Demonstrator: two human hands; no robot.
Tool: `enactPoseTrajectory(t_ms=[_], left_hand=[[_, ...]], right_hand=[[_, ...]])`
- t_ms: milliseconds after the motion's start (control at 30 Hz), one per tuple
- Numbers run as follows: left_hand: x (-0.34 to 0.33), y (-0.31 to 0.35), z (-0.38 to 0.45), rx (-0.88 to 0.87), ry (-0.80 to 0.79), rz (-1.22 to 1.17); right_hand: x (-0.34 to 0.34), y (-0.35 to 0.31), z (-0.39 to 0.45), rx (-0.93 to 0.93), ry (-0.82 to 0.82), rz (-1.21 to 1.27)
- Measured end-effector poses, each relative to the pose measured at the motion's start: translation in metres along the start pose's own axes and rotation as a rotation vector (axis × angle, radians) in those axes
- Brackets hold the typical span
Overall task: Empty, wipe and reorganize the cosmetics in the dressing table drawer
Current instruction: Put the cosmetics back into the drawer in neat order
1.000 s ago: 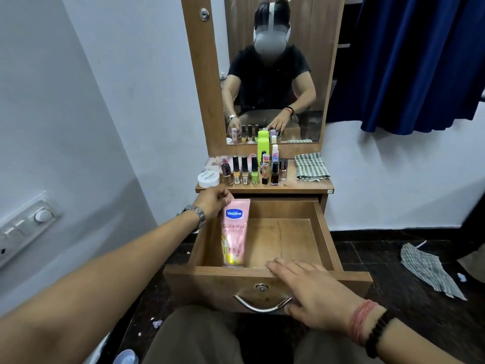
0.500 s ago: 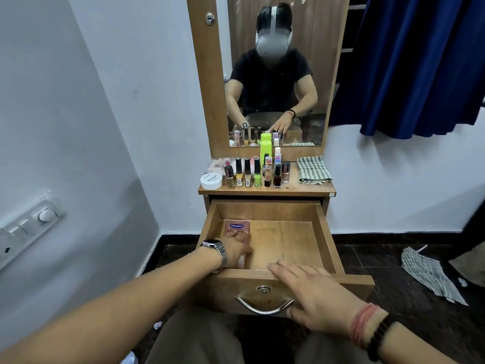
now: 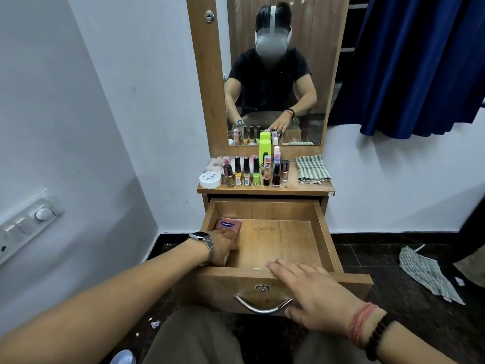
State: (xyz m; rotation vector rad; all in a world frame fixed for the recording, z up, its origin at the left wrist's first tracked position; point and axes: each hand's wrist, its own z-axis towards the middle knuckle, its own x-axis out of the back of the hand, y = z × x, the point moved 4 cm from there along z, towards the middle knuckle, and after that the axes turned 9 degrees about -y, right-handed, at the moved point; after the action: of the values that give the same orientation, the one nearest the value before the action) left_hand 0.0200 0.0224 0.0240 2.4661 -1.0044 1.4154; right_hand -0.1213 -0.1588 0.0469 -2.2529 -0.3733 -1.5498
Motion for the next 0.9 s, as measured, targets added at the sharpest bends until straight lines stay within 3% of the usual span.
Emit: enactPoseTrajectory(t_ms=[100, 267, 333, 400, 567, 900], left_hand=[[0.016, -0.004, -0.011, -0.005, 0.09, -0.096], [0.077, -0.05, -0.044, 0.039, 0.732, -0.431], [0.094, -0.085, -0.051, 0.116, 0.895, -0.66], [0.103, -0.119, -0.045, 0.192, 0.962, -0.903], [0.105, -0.178, 0.006, 0.387, 0.84, -1.384], [0.105, -0.192, 0.067, 0.551, 0.535, -1.407]], right_hand=[[0.0, 0.0, 0.0, 0.003, 0.002, 0.0], [0.0, 0.0, 0.0, 0.012, 0.0, 0.002], [0.0, 0.0, 0.0, 0.011, -0.004, 0.002], [0.0, 0.0, 0.0, 0.015, -0.01, 0.011], [0.003, 0.001, 0.005, 0.011, -0.057, 0.026], [0.012, -0.005, 0.009, 0.053, 0.113, 0.009]])
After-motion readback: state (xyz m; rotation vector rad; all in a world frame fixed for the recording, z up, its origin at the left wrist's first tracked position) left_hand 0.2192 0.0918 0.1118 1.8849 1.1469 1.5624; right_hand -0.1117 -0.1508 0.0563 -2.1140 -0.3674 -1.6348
